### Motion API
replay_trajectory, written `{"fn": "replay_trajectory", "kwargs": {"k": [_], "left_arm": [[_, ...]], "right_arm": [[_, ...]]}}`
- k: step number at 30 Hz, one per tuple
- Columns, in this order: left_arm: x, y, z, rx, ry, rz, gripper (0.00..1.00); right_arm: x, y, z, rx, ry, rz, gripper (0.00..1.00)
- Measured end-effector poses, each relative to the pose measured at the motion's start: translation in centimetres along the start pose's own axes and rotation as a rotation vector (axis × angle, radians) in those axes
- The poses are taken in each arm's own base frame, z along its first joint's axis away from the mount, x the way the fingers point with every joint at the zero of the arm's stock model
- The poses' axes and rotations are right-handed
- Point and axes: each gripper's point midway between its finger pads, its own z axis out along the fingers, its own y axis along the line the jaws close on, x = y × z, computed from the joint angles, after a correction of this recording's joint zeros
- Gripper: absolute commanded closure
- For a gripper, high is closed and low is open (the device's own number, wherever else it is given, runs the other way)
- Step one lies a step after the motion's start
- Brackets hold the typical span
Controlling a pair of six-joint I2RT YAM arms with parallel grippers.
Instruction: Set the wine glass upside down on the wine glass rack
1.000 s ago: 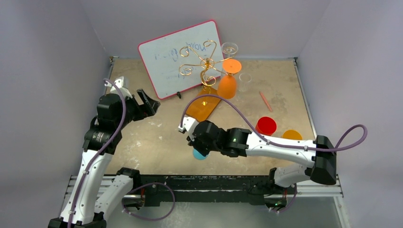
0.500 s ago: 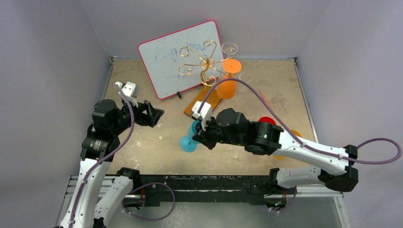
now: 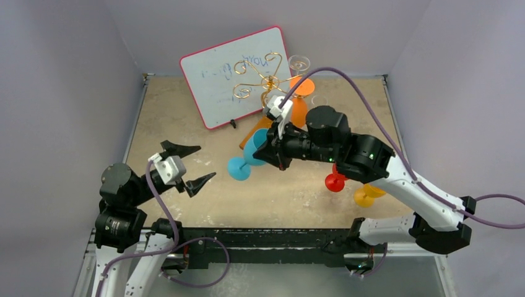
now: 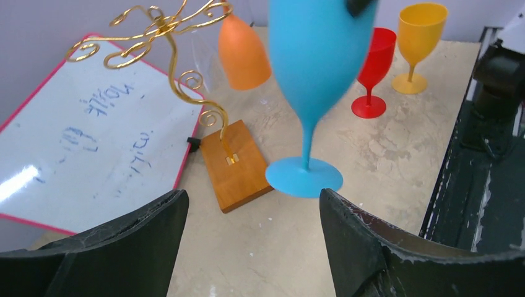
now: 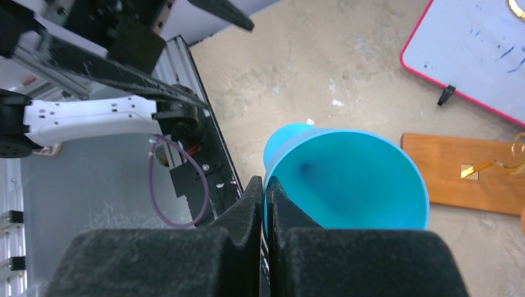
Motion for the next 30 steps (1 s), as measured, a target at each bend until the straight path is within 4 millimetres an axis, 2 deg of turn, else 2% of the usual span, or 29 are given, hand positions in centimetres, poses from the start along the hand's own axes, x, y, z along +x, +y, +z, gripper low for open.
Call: {"fn": "replay_trajectory", "kwargs": {"k": [4, 7, 12, 19, 30], "left_arm": [[0.3, -1.2, -0.2, 0.072, 0.002, 0.066, 0.26], [1.2, -1.7, -0.3, 0.108, 0.03, 0.085, 0.27], [2.3, -2.4, -0.5, 0.155, 0.07, 0.094, 0.28], [2.2, -3.1, -0.5, 0.2, 0.054, 0.11, 0.3], [3.1, -4.4, -0.6, 0.29, 0.076, 0.106, 0.33]], "right_arm": [[-2.2, 0.3, -1.1, -0.023, -0.032, 0.0, 1.0], [-3.0, 1.1, -1.4, -0.058, -0.04, -0.007, 1.0], [-3.2, 2.0, -1.5, -0.11, -0.022, -0.011, 1.0], [-3.2, 2.9, -1.7, -0.165, -0.01, -0.017, 1.0], [-3.9, 4.0, -1.6, -0.259, -0.022, 0.002, 1.0]]}}
